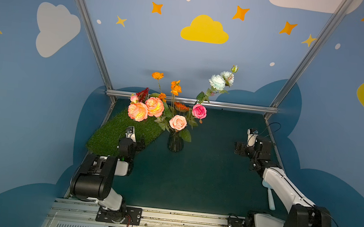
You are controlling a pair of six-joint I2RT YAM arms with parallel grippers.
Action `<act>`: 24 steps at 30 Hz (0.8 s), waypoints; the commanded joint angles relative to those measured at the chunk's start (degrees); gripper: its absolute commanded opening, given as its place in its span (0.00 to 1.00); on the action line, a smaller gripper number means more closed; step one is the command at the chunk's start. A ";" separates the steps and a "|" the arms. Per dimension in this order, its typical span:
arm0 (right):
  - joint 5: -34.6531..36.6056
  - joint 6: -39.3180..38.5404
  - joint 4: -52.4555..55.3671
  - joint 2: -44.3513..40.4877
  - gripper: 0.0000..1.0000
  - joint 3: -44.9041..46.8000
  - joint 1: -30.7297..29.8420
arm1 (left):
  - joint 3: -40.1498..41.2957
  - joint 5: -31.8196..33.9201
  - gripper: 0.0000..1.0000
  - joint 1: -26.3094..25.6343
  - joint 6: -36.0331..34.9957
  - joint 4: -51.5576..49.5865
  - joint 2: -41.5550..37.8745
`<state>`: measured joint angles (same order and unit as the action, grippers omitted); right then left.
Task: Pick out pink flowers from the vase
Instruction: Pick up the flower from the vase.
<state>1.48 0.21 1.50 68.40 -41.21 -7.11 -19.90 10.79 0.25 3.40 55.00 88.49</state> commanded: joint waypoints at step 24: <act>-6.54 3.66 15.66 -14.42 0.97 -6.40 -13.33 | 3.14 4.65 0.69 -12.61 6.17 -43.88 -48.98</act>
<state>-2.96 1.80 13.85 55.79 -46.30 -19.79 -19.59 18.28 -11.46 7.49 16.08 43.90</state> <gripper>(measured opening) 0.973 0.723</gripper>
